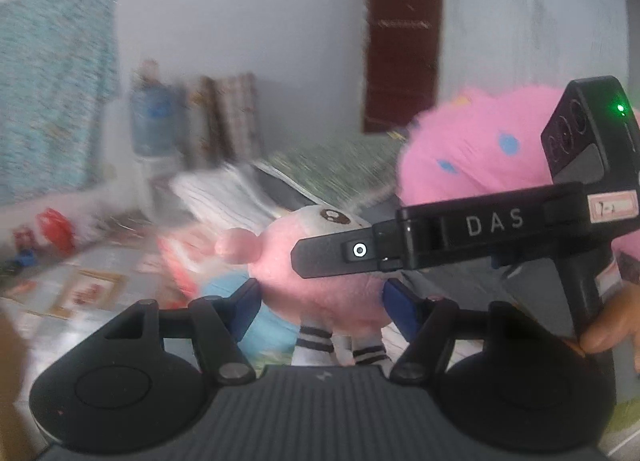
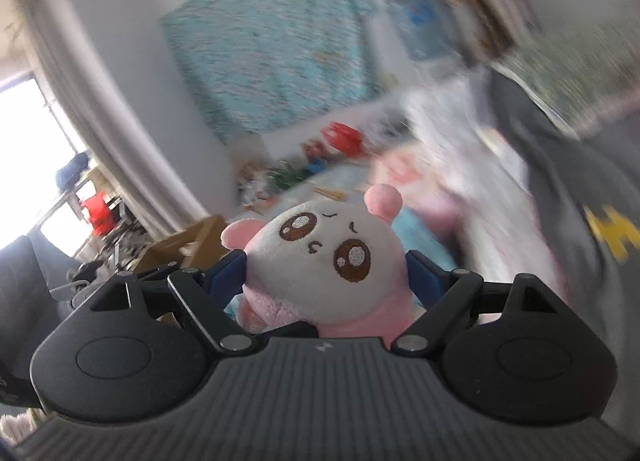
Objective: Organize soft objects
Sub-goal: 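Carry the plush toy into the cardboard box and open the right tool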
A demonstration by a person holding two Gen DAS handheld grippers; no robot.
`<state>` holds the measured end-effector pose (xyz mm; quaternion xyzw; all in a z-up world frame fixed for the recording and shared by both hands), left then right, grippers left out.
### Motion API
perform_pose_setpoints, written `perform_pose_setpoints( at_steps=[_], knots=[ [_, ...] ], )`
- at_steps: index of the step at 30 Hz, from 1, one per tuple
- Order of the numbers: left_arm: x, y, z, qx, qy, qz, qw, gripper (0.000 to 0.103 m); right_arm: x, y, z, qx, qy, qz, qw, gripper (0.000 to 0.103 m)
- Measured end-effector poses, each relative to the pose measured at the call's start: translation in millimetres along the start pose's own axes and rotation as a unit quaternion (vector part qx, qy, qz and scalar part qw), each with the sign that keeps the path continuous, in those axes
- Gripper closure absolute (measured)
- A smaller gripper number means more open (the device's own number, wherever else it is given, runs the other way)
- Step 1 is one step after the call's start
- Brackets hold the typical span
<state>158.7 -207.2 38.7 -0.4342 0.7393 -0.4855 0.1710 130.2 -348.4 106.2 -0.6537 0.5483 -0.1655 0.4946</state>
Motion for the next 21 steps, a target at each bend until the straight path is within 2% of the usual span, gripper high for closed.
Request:
perform_pose_setpoints(
  at_steps=[5,9,12,15,18,21],
  knots=[
    [-66.0,-23.0,-58.2,0.044,-0.076,-0.03,0.9957,0.034,-85.0,-38.3,48.2,-0.006,-0.073,-0.067,0.995,0.018],
    [-134.5,-33.0,-94.8,0.058,-0.142,-0.069,0.9857,0.033,-159.9,-58.2,107.1,-0.029,-0.133,-0.11,0.985,0.018],
    [-195.8,-34.7,-112.4,0.06,-0.19,-0.118,0.9728,0.033,-207.8,-66.8,164.9,-0.066,-0.175,-0.115,0.976,0.018],
    [-251.0,-31.2,-114.8,0.051,-0.223,-0.17,0.9585,0.033,-246.1,-66.1,224.9,-0.112,-0.2,-0.112,0.967,0.018],
    [-303.4,-20.4,-106.3,0.028,-0.241,-0.221,0.9446,0.033,-269.4,-57.7,284.1,-0.161,-0.197,-0.114,0.96,0.018],
    [-346.2,-8.0,-92.3,0.002,-0.243,-0.269,0.9318,0.033,-286.3,-42.7,326.4,-0.197,-0.181,-0.137,0.954,0.018]
  ],
)
Point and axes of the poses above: each gripper's, at about its wrist camera, not at the fingertips, and z roughly the way its jaws point, x to its right, y to its underside, the point moved 9 cm from there along z, roughly the way its jaws point, and after that the axes turned 10 degrees about -z, right-handed, at the moved point
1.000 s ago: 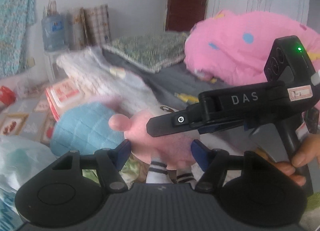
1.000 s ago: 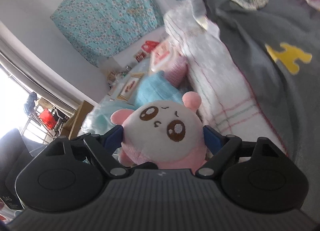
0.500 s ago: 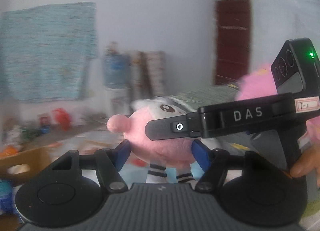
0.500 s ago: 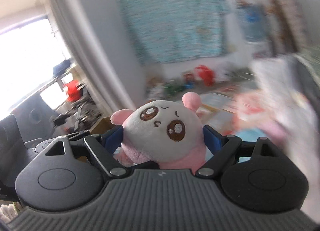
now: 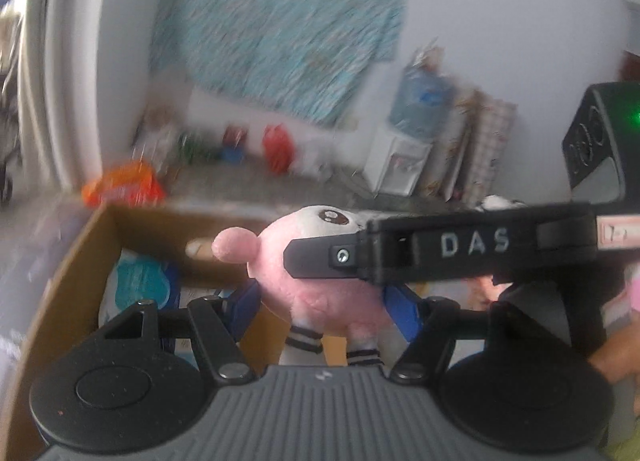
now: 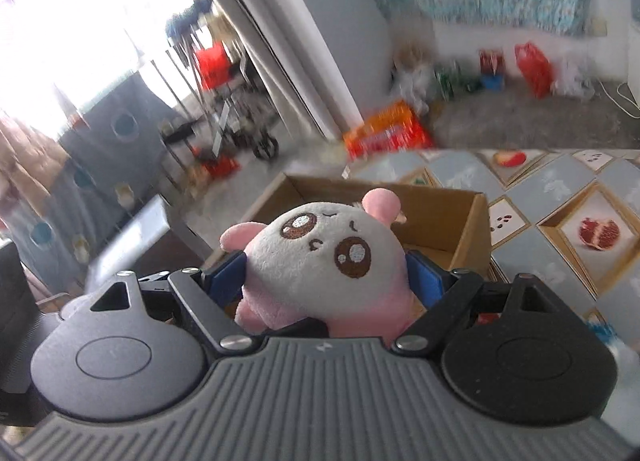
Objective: Organize soft objects
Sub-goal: 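Carry the plush toy into the cardboard box and open the right tool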
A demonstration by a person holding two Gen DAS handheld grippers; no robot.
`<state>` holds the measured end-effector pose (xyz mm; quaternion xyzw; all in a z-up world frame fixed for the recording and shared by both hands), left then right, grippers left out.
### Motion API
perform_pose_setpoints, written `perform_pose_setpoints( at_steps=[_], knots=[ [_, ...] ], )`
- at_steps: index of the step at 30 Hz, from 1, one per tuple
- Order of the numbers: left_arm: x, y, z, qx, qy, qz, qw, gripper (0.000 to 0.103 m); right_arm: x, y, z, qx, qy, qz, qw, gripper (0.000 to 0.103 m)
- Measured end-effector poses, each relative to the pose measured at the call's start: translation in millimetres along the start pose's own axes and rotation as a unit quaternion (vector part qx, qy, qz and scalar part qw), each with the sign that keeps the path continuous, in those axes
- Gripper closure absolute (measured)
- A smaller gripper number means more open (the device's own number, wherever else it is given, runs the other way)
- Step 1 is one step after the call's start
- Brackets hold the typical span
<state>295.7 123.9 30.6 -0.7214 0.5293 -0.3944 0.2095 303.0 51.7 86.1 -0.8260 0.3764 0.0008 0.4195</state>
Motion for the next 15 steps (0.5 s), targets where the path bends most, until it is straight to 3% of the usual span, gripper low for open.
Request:
perform_pose_setpoints(
  at_steps=[7,15],
  knots=[
    [-48.9,-0.3,63.3,-0.077,-0.02,-0.052,0.9955,0.034,16.8,-9.1,78.8,-0.073,0.05,-0.039,0.995,0.018],
    [-75.6,31.1,105.2,-0.161,-0.043,-0.109,0.9799,0.034,38.7,-5.1,111.0,-0.088,0.075,-0.057,0.992,0.019]
  ],
)
Point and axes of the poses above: each gripper's, at about its wrist camera, not at the fingertips, and z roughly the way its jaws point, x to its right, y to its underside, the point moved 9 cm from there along z, roughly the way its jaws point, and after that the axes turned 10 degrees about -z, right-handed, at the moved point
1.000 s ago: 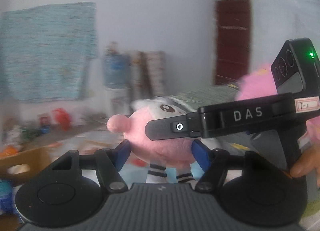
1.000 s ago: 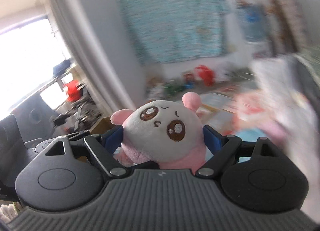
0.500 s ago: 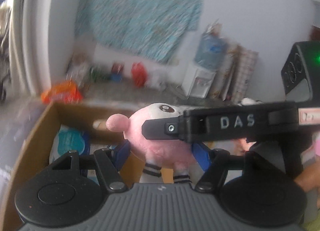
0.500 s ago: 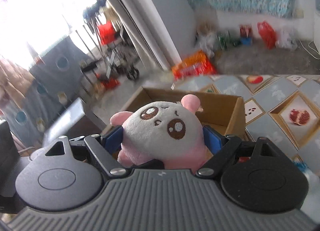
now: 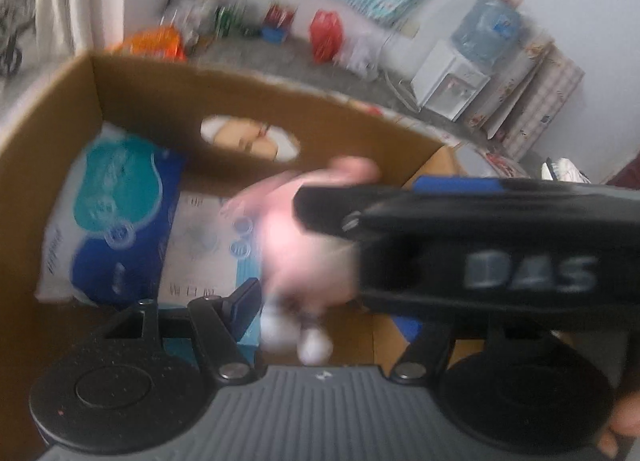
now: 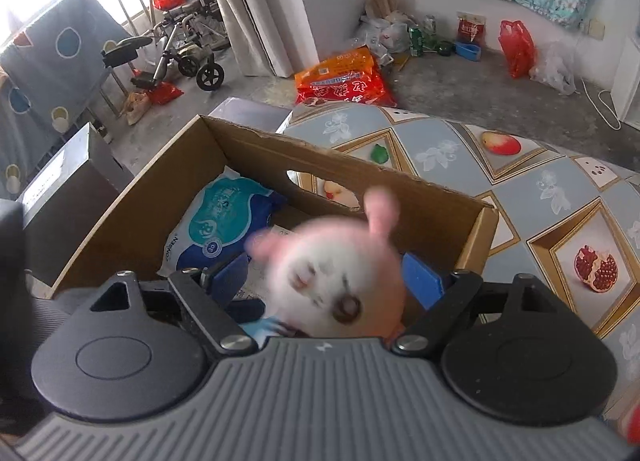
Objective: Organize soft objects
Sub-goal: 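Carry the plush toy into the cardboard box and open the right tool, then move the right tool back to the bed over the blue towel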
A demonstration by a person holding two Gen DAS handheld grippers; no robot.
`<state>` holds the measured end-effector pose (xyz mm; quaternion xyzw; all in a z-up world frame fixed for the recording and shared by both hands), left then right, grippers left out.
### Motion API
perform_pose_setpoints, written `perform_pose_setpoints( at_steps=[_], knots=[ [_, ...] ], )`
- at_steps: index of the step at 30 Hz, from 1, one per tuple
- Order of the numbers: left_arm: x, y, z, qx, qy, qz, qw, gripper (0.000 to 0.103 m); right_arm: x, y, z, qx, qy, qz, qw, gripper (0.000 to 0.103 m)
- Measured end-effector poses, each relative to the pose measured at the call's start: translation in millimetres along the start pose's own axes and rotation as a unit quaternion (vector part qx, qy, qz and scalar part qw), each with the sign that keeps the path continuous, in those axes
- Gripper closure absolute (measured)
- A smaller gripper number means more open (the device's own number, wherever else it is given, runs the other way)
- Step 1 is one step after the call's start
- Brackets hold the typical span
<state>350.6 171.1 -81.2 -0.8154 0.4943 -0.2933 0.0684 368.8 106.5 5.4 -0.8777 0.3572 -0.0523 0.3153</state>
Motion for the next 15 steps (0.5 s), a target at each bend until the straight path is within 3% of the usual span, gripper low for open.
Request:
perform_pose_setpoints(
  at_steps=[8,15],
  knots=[
    [-14.1,2.3,-5.9,-0.001,-0.005,-0.026,0.9997,0.034,9.2,-4.5,-28.9,0.039,-0.016,0.017,0.999,0.019],
    [4.6,11.4,-44.1,0.034,-0.013,0.012,0.9993,0.025,19.8,7.8,-96.9,0.083,-0.037,0.049,0.995,0.018]
  ],
)
Point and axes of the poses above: each gripper's, at about its wrist camera, not at the fingertips, and z roughly the way its jaws point, x to its right, y to its underside, the point moved 9 cm from there along z, roughly the way its jaws point, and after that the axes turned 10 degrees about -z, right-handed, at the moved point
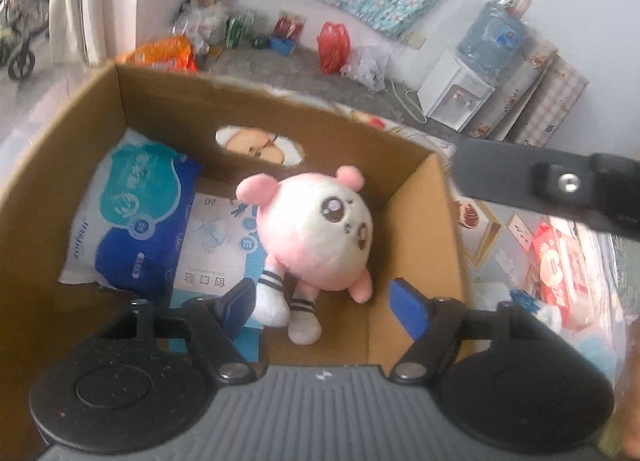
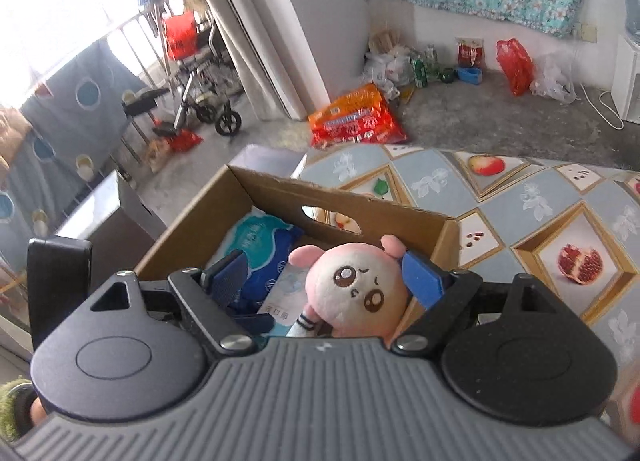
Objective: Organize soft objects
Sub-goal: 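Move the right tool back to the bed over the blue towel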
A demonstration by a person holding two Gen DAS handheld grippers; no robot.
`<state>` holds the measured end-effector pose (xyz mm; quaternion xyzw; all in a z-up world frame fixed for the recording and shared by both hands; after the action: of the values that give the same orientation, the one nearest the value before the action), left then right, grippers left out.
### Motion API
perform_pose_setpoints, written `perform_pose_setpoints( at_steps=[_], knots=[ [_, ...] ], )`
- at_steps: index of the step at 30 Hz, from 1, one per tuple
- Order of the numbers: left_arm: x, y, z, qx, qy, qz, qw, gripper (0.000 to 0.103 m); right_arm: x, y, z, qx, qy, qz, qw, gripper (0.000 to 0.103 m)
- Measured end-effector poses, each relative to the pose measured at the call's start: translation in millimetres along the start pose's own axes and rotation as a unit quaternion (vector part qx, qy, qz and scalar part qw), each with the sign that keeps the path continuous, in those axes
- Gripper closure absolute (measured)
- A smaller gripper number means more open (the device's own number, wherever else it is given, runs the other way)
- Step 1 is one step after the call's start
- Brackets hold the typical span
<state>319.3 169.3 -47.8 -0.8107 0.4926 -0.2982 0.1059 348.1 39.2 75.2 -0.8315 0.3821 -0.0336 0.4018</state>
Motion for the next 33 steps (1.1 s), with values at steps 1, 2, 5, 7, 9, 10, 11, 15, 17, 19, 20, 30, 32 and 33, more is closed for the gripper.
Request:
perform_pose_setpoints(
  at_steps=[1,2,5,7,9,10,11,15,17,19,20,30,32,33],
  knots=[
    [3.9,3.3,-11.0,0.01,0.0,0.008,0.9999,0.023,1.5,1.4,-13.0,0.008,-0.002,0.005,1.0,0.018],
    [7.0,5.5,-20.5,0.019,0.0,0.015,0.9997,0.022,3.2,3.4,-26.9,0.015,-0.006,0.011,1.0,0.018],
    [20.3,11.5,-50.6,0.049,0.01,0.038,0.9981,0.018,11.5,14.2,-76.9,0.038,-0.015,0.036,0.999,0.017],
    [31.9,18.5,-70.7,0.066,0.026,0.055,0.996,0.012,19.7,26.7,-113.9,0.052,-0.01,0.049,0.997,0.016],
    [45.7,33.3,-96.4,0.086,0.051,0.074,0.9923,0.009,28.1,42.0,-148.9,0.064,0.0,0.056,0.996,0.014],
    [53.9,40.4,-105.4,0.09,0.062,0.087,0.9902,0.008,31.8,51.4,-166.6,0.07,0.007,0.058,0.996,0.014],
    [61.1,49.2,-114.7,0.093,0.073,0.101,0.9878,0.008,37.5,62.7,-186.4,0.074,0.018,0.061,0.995,0.012],
    [93.5,88.3,-148.3,0.116,0.122,0.149,0.9745,0.003,63.1,113.5,-245.5,0.08,0.059,0.08,0.992,0.008],
    [108.6,109.6,-157.8,0.126,0.139,0.17,0.9675,0.003,78.3,142.4,-270.7,0.078,0.076,0.096,0.989,0.008],
    [127.5,133.4,-164.0,0.136,0.151,0.2,0.9583,0.003,91.7,169.4,-290.0,0.076,0.091,0.113,0.987,0.008],
    [135.1,143.8,-165.2,0.14,0.156,0.212,0.9546,0.003,97.4,182.5,-296.6,0.077,0.096,0.119,0.985,0.008],
    [208.3,232.1,-119.3,0.102,0.231,0.267,0.93,0.006,162.5,273.2,-303.1,0.066,0.147,0.183,0.97,0.009],
    [221.5,241.7,-105.0,0.1,0.233,0.278,0.9265,0.009,175.2,282.3,-294.9,0.06,0.154,0.187,0.968,0.009],
    [227.1,245.4,-96.3,0.099,0.226,0.286,0.9259,0.015,181.9,281.4,-289.0,0.056,0.156,0.19,0.968,0.009]
  ],
)
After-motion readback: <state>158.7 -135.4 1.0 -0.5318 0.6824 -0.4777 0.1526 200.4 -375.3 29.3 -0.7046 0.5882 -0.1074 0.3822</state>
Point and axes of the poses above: each gripper's, at about its wrist camera, not at the fingertips, and z roughly the way its jaws point, x to its right, y to its underside, the point moved 9 cm from there along z, roughly the way its jaws point, and after that the axes turned 10 degrees about -z, right-handed, at the moved point
